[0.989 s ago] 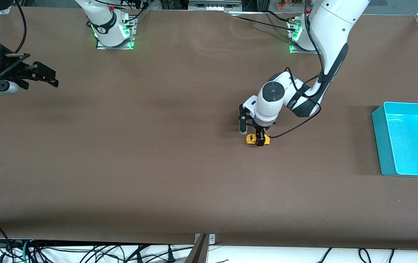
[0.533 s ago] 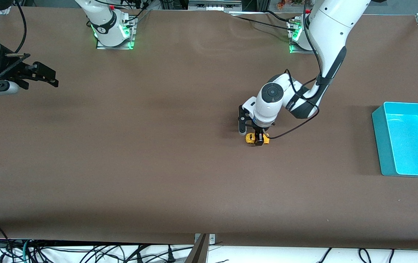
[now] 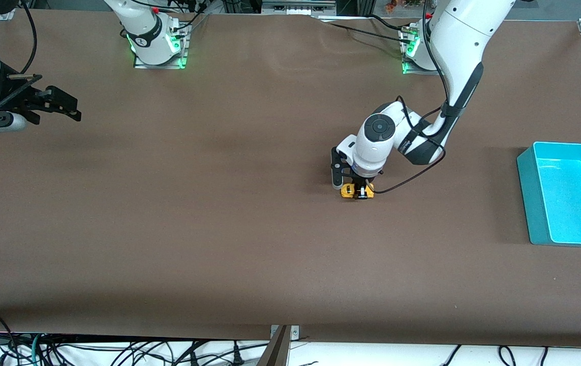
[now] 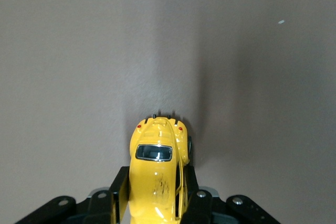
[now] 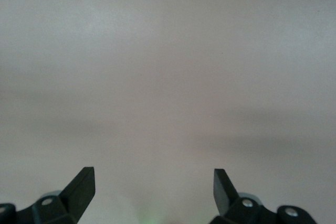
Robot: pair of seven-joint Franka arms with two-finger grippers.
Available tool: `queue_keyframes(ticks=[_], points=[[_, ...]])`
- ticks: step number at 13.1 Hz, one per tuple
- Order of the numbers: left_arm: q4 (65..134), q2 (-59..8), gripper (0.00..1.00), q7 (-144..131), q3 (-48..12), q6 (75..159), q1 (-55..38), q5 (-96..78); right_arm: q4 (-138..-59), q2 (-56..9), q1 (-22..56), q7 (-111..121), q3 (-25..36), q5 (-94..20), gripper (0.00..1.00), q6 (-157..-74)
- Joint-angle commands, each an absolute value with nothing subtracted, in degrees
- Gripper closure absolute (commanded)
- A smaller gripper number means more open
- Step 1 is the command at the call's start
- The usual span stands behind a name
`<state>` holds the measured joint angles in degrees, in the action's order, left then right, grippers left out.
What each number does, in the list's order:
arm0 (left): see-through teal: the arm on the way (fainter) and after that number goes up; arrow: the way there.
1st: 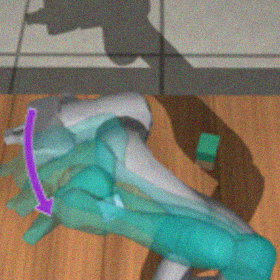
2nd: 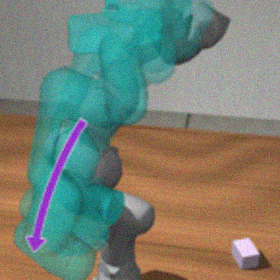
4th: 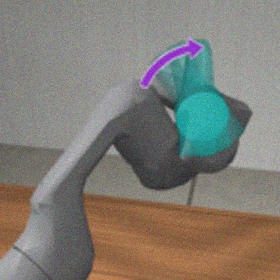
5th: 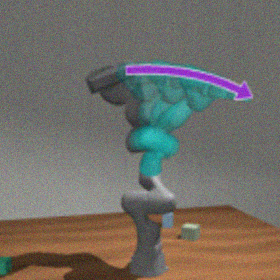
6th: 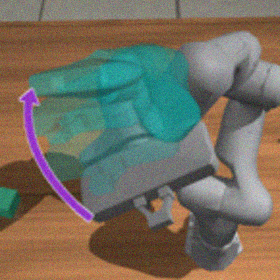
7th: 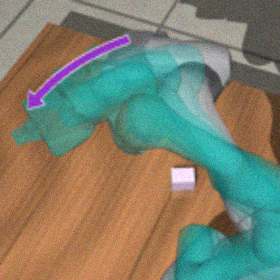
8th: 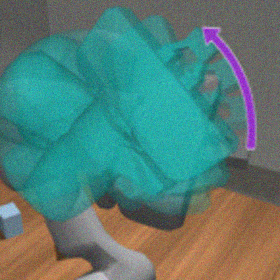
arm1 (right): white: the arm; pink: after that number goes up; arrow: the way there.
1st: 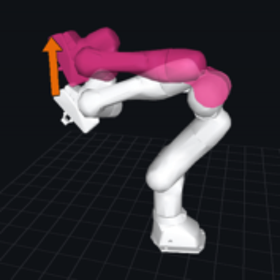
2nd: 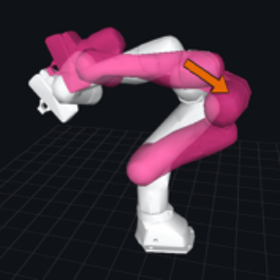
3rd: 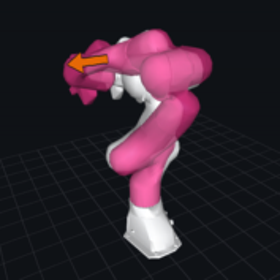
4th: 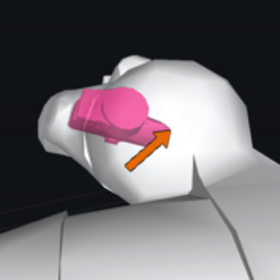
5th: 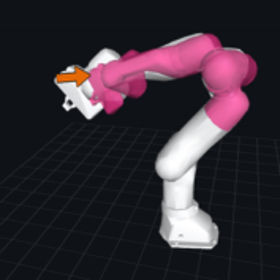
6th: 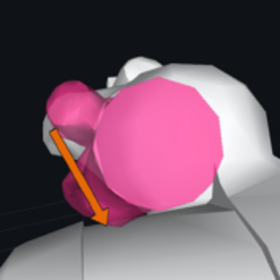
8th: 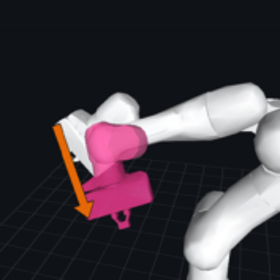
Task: Wind and store yellow beetle car
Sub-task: 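Carry the car with the left gripper over the teal bin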
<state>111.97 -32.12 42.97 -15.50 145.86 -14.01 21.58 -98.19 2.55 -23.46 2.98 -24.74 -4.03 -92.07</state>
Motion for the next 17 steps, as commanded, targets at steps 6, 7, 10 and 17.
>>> queue_keyframes(ticks=[6, 7, 10, 17], points=[[112.41, -15.57, 0.76, 62.52, -13.81, 129.38, -3.54, 13.38, -98.17, 2.72, -22.94, 3.16, -24.26, -4.13, 0.0, -91.85], [112.33, -14.25, 0.76, 67.62, -12.15, 128.68, -1.25, 11.62, -98.17, 2.72, -22.94, 3.16, -24.26, -4.13, 0.0, -91.85], [112.24, -10.82, 0.76, 79.86, -3.9, 126.31, 0.26, 9.67, -98.17, 2.72, -22.94, 3.16, -24.26, -4.13, 0.0, -91.76], [108.73, -12.65, 0.76, 112.74, 17.3, 126.47, 0.44, -0.43, -98.17, 2.72, -22.94, 3.16, -24.26, -4.13, 0.0, -91.76]])
